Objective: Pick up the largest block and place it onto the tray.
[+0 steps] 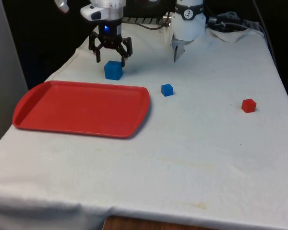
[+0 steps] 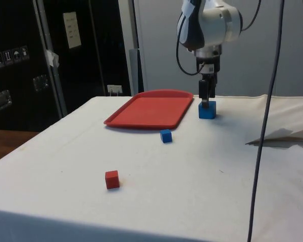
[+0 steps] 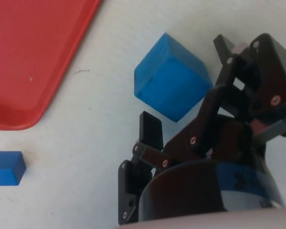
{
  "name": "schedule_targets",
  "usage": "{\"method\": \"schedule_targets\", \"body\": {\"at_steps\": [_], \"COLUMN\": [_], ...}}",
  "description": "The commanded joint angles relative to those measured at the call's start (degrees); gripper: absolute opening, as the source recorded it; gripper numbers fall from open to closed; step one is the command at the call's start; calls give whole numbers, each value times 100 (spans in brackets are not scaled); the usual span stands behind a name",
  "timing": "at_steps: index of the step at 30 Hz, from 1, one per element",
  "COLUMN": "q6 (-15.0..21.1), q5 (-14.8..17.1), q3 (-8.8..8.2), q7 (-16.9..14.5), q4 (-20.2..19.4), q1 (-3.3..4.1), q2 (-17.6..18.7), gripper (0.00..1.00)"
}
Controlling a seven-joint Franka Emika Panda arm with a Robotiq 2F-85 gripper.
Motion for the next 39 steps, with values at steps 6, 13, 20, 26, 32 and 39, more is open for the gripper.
{"method": "schedule_targets", "body": {"at_steps": [6,13,20,26,32,39], "q6": [109,0,-97,-132,-143,-241], "q5": [321,401,476,653,699,533], "q3": [275,298,292,298,298,69], "q7": [-206,-235,-252,-372,-407,-292], "q4": [57,195,281,332,350,338], "q1": [-160,-178,-178,-172,-166,0], "q2": [155,350,510,642,659,636], "gripper": [100,100,96,15,0,0]}}
